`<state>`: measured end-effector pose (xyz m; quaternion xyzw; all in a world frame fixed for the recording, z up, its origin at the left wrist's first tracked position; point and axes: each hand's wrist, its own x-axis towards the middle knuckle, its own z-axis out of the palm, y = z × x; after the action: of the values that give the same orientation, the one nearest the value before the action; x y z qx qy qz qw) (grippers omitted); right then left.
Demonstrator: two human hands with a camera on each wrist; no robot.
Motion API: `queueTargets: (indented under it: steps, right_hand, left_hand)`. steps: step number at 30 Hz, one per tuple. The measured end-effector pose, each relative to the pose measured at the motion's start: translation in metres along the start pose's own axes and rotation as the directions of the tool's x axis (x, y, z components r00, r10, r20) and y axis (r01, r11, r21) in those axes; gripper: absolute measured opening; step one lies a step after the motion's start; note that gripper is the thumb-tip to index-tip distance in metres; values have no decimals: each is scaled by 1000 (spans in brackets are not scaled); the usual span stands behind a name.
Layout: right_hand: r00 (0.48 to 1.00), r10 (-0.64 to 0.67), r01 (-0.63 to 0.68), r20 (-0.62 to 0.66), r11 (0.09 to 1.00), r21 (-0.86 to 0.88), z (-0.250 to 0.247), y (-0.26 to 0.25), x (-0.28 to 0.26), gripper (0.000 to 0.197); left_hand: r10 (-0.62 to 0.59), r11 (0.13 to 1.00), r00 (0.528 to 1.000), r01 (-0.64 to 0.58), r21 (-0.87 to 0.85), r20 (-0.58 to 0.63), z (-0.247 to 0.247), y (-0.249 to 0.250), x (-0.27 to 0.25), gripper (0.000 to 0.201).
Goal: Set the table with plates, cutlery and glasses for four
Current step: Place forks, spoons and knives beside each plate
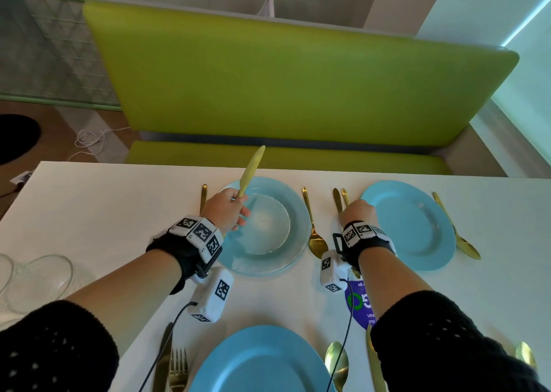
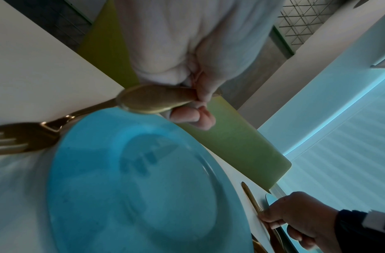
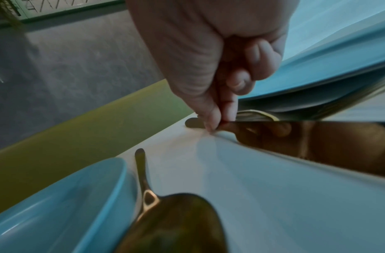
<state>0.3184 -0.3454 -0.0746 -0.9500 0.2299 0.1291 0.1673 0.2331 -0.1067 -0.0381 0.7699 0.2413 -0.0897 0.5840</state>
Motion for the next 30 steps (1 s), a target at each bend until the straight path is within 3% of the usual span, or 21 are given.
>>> queueTargets:
  steps: [13,15,17,21,25,28,30]
  right_hand:
    - [990,-98,85,-99,988,-132,-7,-8,-17,26]
    - [980,-172,158,-103,979,-129,-19,-17,-30,26]
    - [942,-329,318,-64,938,-141,-29,-30,-48,27]
    - [743,-668,658,-32,739,-145,-33,-54,-108,27]
    - [399,-909,890,-124,416,-189,-17,-67,-180,22]
    - [268,-960,928,-83,281,-247,-3,-73,-222,20]
    - [239,-971,925,-6,230,-302,2,-76,-249,23]
  left_hand:
    - [5,999,1000,-5,39,1,-9,-4,-13,13]
    - [4,996,1000,-4,91,2,-13,-6,-17,14]
    - [-2,987,1000,3,159,-6,-16,-7,-20,13]
    - [-10,982,999,2,191,44,-27,-5,-41,12]
    - [-5,979,995,-16,204,100,-43,-9,-67,15]
    - [-14,986,985,-16,166,174,-62,-18,-87,35]
    - [-2,980,977,-40,195,212,-77,-25,-101,44]
